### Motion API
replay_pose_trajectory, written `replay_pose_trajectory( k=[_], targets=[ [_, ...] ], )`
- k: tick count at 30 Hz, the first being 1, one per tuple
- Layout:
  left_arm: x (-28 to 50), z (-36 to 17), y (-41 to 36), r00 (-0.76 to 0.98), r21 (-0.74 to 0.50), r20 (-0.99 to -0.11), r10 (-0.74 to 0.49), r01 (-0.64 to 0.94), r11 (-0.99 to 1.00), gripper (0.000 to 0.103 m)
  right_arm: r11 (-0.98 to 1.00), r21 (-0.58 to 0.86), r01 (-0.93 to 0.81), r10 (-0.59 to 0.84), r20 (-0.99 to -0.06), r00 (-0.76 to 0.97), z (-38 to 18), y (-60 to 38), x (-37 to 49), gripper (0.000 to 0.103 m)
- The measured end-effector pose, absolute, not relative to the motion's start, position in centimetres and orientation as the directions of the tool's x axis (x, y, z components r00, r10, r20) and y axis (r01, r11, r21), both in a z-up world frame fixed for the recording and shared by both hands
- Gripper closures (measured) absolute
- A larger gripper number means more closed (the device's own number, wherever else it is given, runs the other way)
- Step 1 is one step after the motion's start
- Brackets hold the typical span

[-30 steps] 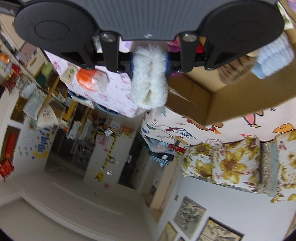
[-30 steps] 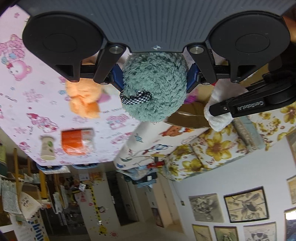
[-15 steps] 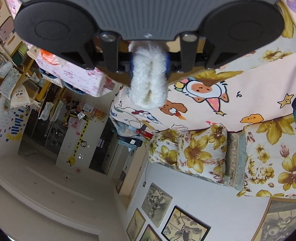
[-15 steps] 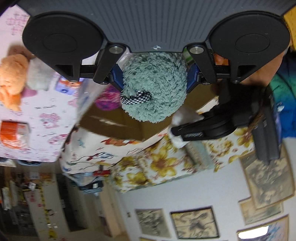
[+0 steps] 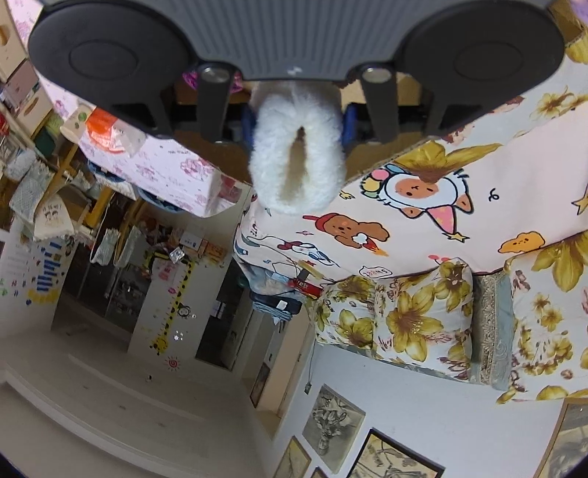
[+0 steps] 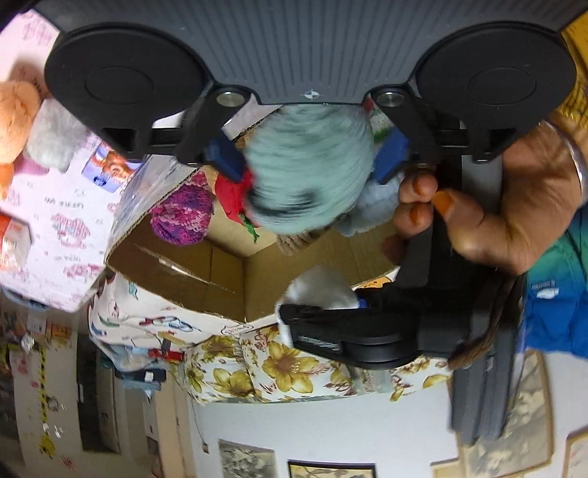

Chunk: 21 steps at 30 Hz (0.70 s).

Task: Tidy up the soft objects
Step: 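Carry the green ball and white ring into the cardboard box and open both tools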

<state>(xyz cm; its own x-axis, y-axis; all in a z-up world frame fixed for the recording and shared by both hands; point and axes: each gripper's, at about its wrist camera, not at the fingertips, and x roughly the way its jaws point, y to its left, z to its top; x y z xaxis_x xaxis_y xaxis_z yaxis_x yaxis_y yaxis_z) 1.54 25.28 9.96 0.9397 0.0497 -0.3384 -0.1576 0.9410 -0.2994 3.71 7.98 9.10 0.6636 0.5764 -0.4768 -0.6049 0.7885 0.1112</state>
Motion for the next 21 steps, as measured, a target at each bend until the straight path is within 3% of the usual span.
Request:
replay_pose_trajectory(
  k=[8, 17, 21],
  targets=[
    [1.4, 10.3, 24.5, 0.945, -0.243, -0.32, 0.072, -0.155, 0.958, 0.007, 0.814, 0.098, -0.573, 0.55, -0.45, 0.704, 10.2, 6.4, 1.5, 0.002],
    [1.3, 10.6, 23.0, 0.948, -0.21, -0.316, 0.051, -0.123, 0.97, 0.004, 0.854, 0.114, -0.508, 0.503, -0.431, 0.749, 10.1, 5.0, 0.6, 0.002],
    [1.5, 10.3, 22.2, 0.94, -0.242, -0.341, -0.025, -0.062, 0.968, 0.004, 0.87, 0.141, -0.472, 0.485, -0.417, 0.769, 10.1, 4.4, 0.4, 0.002]
  ],
)
